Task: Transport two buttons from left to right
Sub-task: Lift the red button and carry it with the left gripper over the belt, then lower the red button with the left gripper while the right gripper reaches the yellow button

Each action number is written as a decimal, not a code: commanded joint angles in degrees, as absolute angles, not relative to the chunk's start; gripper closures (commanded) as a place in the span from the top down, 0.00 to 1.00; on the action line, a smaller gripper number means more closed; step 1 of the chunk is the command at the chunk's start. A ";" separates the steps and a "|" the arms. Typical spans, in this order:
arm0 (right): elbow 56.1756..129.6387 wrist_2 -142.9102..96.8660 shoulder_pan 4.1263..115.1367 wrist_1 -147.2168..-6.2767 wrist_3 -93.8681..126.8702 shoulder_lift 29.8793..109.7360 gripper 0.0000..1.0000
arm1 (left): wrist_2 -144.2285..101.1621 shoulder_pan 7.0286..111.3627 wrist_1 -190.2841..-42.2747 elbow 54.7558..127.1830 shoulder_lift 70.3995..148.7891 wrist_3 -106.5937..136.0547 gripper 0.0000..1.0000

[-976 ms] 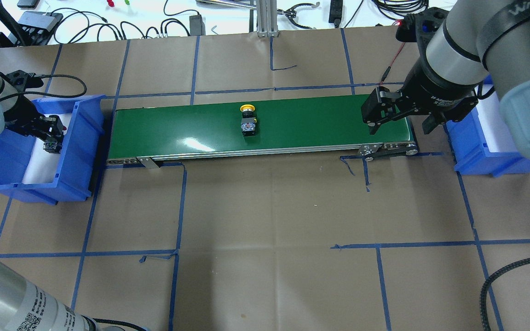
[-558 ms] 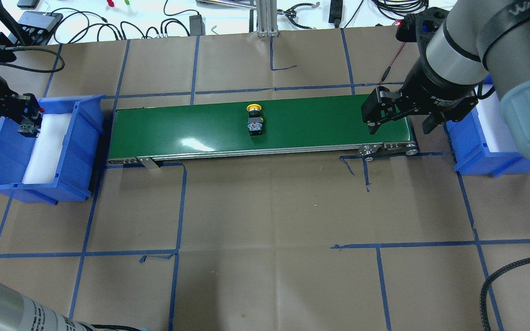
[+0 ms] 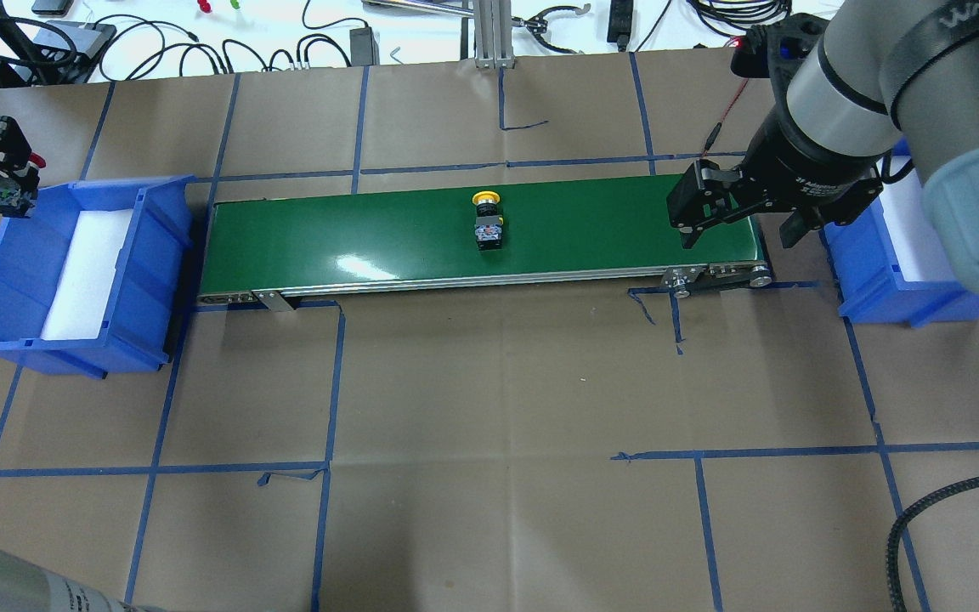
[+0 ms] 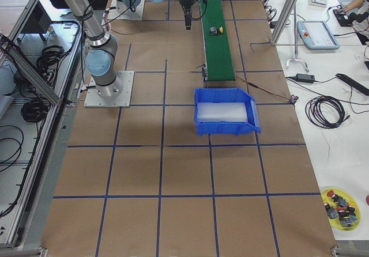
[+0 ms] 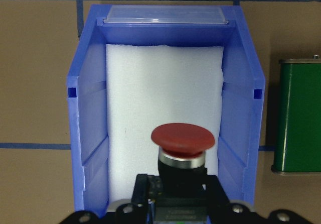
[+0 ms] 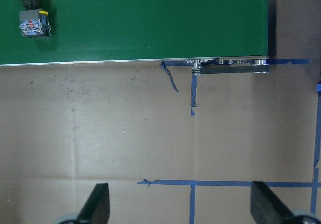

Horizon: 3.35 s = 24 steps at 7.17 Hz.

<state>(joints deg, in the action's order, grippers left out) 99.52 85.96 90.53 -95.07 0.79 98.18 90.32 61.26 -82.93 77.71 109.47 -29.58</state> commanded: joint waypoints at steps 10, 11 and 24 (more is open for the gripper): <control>100.37 86.65 90.35 -95.01 0.62 98.35 1.00 | 90.97 78.84 -74.54 87.69 110.47 -10.20 0.09; 100.02 86.92 90.35 -94.92 0.53 98.26 1.00 | 90.97 78.84 -69.83 90.50 110.74 -10.37 0.09; 96.09 83.50 90.88 -125.94 1.14 70.96 1.00 | 91.85 79.28 -60.91 95.71 113.29 -7.56 1.00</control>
<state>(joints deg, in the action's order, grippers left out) 98.17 84.56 90.84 -124.10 1.10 74.32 92.07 79.22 -60.83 95.70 113.45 -7.60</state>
